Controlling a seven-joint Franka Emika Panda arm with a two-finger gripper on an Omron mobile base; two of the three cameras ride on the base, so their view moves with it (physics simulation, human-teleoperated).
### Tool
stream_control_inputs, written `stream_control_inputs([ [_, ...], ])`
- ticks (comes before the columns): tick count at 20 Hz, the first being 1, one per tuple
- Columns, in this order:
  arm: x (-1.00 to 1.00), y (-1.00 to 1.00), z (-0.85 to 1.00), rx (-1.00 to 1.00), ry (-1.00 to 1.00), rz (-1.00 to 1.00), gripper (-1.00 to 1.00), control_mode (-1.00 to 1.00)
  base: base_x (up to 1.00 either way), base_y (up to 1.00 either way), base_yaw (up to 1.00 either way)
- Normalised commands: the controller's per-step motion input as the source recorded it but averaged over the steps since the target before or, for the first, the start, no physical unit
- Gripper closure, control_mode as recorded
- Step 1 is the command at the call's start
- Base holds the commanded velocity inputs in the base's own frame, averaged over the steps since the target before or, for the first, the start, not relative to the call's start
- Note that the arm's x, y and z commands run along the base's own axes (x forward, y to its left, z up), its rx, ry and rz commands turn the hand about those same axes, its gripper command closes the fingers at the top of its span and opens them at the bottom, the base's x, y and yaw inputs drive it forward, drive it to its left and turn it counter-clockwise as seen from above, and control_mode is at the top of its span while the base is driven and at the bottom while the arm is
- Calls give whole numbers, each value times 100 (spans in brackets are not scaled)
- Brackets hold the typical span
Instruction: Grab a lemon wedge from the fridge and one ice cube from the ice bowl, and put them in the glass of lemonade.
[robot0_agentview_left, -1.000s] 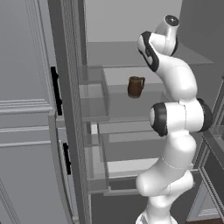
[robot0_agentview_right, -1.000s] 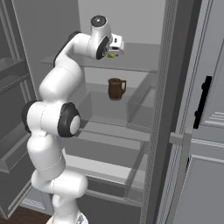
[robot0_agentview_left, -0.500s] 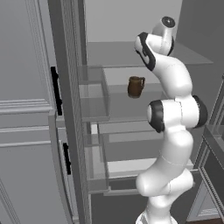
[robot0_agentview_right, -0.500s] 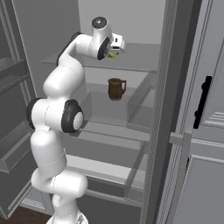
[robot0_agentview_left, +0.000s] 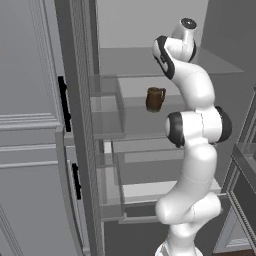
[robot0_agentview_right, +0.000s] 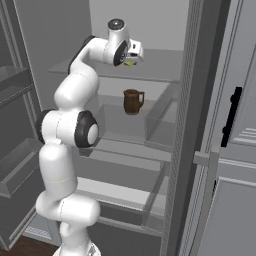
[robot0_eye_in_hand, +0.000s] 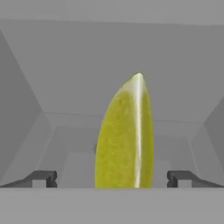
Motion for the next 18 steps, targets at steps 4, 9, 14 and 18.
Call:
stream_control_inputs([
  [4, 5, 0, 1, 0, 0, 0, -100, -100, 0, 0, 0],
  [9, 22, 0, 0, 0, 0, 0, -100, -100, 0, 0, 0],
  [14, 28, -4, 0, 0, 0, 0, -100, -100, 0, 0, 0],
  [18, 14, -11, 3, 1, -1, 0, -100, -100, 0, 0, 0],
])
